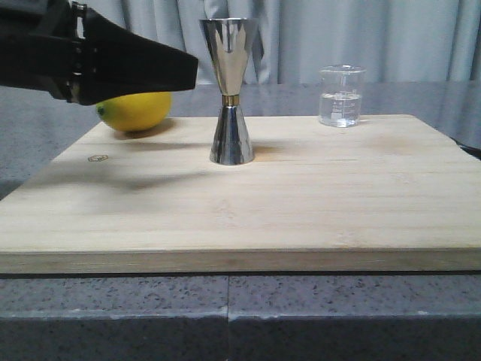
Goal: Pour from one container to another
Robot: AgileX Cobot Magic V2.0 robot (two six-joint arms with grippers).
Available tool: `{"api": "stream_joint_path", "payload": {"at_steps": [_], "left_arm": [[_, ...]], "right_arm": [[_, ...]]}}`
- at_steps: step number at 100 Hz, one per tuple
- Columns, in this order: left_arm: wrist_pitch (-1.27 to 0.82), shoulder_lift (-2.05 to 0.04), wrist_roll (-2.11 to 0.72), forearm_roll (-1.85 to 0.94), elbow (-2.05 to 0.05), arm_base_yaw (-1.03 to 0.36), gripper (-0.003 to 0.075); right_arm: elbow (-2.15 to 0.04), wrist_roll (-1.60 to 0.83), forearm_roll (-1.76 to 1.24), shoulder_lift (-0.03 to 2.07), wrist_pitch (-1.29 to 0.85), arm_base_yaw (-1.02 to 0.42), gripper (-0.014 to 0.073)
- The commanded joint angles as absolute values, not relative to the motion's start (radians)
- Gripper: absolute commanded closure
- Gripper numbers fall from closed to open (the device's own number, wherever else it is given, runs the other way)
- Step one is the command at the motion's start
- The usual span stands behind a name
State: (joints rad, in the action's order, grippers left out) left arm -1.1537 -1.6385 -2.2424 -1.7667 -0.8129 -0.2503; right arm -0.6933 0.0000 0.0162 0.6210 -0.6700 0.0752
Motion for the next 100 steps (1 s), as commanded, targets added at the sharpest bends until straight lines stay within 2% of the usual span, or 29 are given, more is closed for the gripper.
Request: {"api": "stream_joint_path", "payload": {"at_steps": [1,43,90,100], "left_arm": [[-1.270,-1.650,-2.246,-1.851,-0.863,-0.266,0.0240],[-1.267,-1.788,-2.246,-1.851,-0.995,-0.389,0.0240],[-1.269,-1.807,-2.246,-1.851,-1.011,-0.398,0.0241],[-1.269,-1.807,-2.246,-1.851,-1.011,-0.398,0.0273]], "right_arm": [[-0.727,-0.008,0.020,0.630,-0.592,0.081,0.0029],[-0.727,-0.008,0.020,0.630,-0.590,0.081,0.0029],[-0.727,-0.008,0.020,0.630,-0.590,0.081,0.0029],[-0.727,-0.008,0.020,0.630,-0.590,0.081,0.0029]]}}
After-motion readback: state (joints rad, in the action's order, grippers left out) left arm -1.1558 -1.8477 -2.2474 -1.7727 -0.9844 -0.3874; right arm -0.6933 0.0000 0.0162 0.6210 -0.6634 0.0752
